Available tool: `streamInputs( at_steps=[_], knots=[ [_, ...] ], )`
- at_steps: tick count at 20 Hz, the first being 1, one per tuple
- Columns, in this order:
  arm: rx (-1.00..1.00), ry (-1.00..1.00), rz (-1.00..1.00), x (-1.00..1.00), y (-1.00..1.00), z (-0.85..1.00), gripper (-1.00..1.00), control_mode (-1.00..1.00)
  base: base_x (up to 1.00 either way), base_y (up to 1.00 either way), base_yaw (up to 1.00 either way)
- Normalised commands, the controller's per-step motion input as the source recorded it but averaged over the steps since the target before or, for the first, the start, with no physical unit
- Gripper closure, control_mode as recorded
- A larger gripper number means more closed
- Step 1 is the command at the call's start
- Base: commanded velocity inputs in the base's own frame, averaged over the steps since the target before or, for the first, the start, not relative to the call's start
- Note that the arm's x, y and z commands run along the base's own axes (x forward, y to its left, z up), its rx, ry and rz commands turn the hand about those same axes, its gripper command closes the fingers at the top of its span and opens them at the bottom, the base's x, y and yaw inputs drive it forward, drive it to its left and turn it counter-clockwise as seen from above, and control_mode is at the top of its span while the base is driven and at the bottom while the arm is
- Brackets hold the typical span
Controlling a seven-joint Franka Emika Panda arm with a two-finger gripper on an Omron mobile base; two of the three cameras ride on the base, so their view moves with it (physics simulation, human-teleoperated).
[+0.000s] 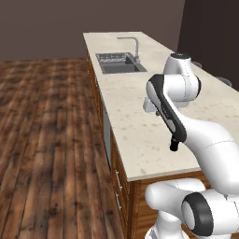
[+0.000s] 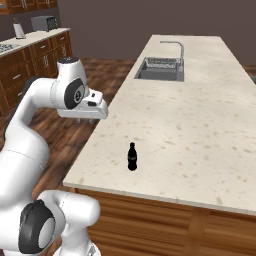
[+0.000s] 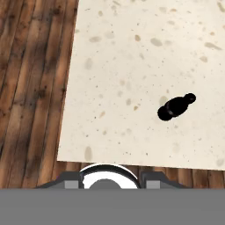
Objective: Pick the bottled drink from the counter and place it in the open cabinet.
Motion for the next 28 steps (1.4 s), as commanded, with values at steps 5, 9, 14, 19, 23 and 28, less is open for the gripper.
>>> streamInputs(
  at_steps=[5, 9, 14, 19, 23, 28],
  knots=[
    [0.0, 0.0, 0.0, -0.02, -0.02, -0.02, -1.0, -1.0, 0.0, 0.0, 0.0],
    [0.0, 0.0, 0.0, -0.12, -0.05, -0.09, -1.0, -1.0, 0.0, 0.0, 0.0],
    [0.0, -0.1, 0.0, -0.27, -0.04, -0.04, -1.0, -1.0, 0.0, 0.0, 0.0],
    [0.02, -0.03, 0.0, -0.28, -0.07, -0.01, -1.0, -1.0, 0.0, 0.0, 0.0],
    [0.03, -0.03, 0.1, -0.3, -0.21, -0.02, -1.0, -1.0, 0.0, 0.0, 0.0],
    [0.1, -0.05, 0.3, -0.27, -0.28, -0.08, -1.0, -1.0, 0.0, 0.0, 0.0]
  ],
)
